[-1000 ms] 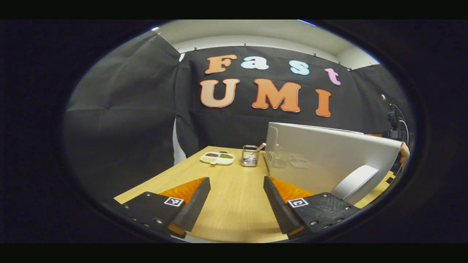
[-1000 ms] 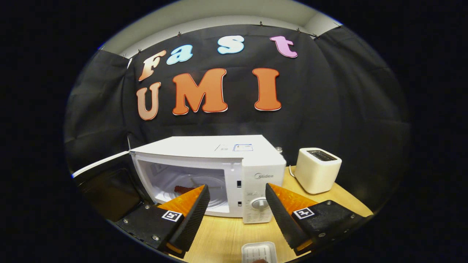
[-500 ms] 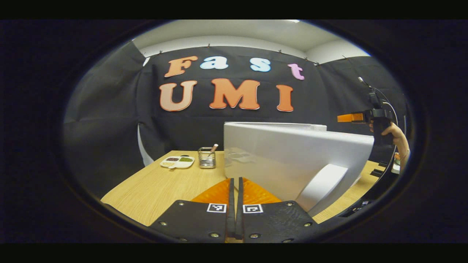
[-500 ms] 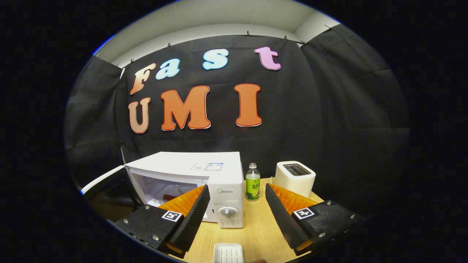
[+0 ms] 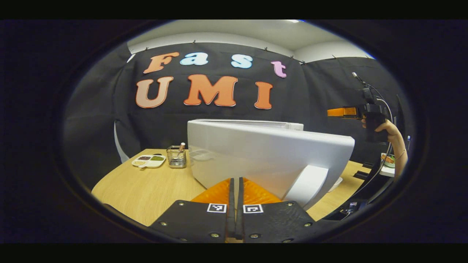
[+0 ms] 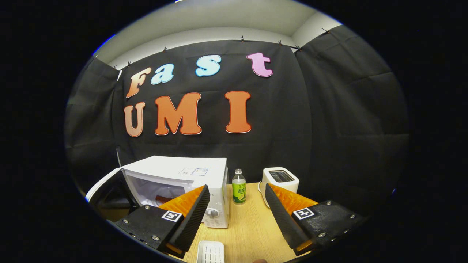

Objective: Open the microwave oven with the left hand, put the food in, and close the microwave oven.

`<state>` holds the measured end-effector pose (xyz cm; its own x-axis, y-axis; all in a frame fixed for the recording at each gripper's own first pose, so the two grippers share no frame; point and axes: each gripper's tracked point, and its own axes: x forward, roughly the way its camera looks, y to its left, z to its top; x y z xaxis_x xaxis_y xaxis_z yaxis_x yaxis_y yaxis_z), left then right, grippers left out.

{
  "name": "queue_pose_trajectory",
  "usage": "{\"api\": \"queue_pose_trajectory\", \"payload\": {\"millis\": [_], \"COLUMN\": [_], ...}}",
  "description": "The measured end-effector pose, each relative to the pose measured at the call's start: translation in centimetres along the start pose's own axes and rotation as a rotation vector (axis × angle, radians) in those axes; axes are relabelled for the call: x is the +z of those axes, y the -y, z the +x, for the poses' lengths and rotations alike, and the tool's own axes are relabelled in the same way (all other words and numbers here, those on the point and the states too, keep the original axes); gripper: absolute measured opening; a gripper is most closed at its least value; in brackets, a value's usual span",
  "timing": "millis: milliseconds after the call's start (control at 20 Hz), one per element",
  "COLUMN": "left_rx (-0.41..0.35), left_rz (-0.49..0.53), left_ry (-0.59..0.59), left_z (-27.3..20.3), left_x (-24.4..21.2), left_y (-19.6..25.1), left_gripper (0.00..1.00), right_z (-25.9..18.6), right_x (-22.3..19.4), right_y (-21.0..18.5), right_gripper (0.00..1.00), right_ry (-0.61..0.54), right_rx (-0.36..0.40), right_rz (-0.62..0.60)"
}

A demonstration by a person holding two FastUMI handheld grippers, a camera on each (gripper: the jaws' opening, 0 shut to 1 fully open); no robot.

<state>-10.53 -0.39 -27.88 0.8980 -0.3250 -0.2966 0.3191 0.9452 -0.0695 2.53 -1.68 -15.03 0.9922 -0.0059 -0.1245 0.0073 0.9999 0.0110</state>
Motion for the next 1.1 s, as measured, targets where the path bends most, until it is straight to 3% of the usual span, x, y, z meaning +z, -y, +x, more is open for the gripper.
{"api": "queue_pose_trajectory", "payload": {"millis": [650, 1100], "left_rx": [-0.092, -0.085], "left_rz": [-0.008, 0.003], "left_ry": [-0.003, -0.002], "left_z": [6.7, 13.1], "left_x": [1.1, 2.0], "left_y": [7.6, 10.0], "left_gripper": [0.01, 0.01], "right_z": [-1.4, -2.7], "right_x": [1.5, 2.5], "right_y": [6.5, 9.5], "right_gripper": [0.95, 0.95], "right_ry": [0.016, 0.024], "right_rx": [-0.078, -0.121], "right_rz": [-0.009, -0.012]}}
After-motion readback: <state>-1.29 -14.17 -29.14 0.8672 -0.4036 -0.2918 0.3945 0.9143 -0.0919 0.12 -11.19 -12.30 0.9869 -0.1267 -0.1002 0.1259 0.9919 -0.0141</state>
